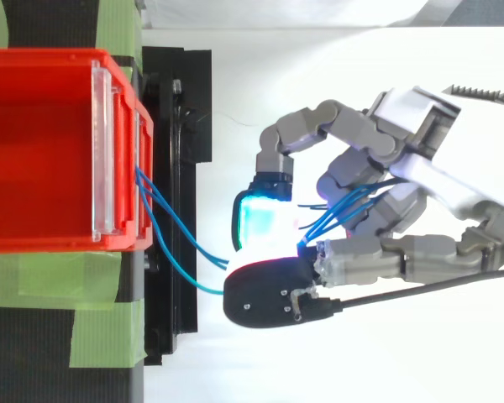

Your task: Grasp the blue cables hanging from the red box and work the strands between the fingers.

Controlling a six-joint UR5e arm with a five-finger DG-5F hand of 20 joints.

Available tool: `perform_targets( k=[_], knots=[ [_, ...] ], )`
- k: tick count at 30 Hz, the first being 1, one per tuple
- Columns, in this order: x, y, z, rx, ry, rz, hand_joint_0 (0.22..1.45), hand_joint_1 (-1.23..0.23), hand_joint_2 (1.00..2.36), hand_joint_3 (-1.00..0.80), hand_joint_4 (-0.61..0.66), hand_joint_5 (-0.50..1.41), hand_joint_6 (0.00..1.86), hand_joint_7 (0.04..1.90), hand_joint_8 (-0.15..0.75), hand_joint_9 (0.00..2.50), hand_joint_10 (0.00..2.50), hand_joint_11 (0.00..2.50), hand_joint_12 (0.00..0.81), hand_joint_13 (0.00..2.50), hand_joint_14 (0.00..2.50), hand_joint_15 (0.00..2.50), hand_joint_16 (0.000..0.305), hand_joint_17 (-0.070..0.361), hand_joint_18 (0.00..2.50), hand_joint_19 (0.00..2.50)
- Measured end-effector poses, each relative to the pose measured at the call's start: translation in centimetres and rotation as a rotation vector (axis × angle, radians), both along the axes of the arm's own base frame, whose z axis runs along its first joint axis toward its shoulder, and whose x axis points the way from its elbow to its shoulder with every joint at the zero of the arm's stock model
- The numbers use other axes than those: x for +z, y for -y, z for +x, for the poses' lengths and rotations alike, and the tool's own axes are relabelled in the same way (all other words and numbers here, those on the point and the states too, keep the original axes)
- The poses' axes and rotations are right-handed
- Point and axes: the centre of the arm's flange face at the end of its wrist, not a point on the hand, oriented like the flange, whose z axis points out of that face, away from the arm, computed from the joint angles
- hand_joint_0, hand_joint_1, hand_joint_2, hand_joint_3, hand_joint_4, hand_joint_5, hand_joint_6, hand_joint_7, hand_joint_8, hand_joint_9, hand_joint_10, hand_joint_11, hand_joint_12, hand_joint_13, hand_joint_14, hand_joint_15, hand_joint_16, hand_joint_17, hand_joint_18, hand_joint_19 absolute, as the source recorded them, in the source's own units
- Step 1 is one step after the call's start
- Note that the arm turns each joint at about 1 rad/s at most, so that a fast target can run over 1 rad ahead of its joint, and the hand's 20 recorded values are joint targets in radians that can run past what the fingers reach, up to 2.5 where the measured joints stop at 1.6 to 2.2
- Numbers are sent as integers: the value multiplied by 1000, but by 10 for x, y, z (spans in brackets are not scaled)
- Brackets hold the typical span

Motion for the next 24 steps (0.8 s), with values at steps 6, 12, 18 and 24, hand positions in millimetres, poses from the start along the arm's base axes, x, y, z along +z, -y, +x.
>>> perform_targets(
  k=[6, 12, 18, 24],
  knots=[
    [16, 4, -5, -4, 2, -28, 845, -568, 1015, 139, 279, 53, 1417, 1352, 508, 1749, 2500, 2500, 556, 1850, 2500, 1780, 195, 146, 2296, 713],
    [24, 4, -3, -5, 17, -36, 845, -568, 1014, 140, 280, 52, 1413, 1366, 508, 1749, 2500, 2500, 556, 1850, 2500, 1780, 195, 146, 2296, 713],
    [34, 1, 2, -7, 60, -10, 844, -569, 1015, 140, 280, 50, 1414, 1361, 508, 1749, 2500, 2500, 556, 1850, 2500, 1780, 195, 146, 2296, 713],
    [40, -11, 9, 3, 172, 99, 843, -569, 1016, 140, 282, 50, 1412, 1362, 508, 1749, 2500, 2500, 556, 1850, 2500, 1780, 195, 146, 2296, 713]
  ],
)
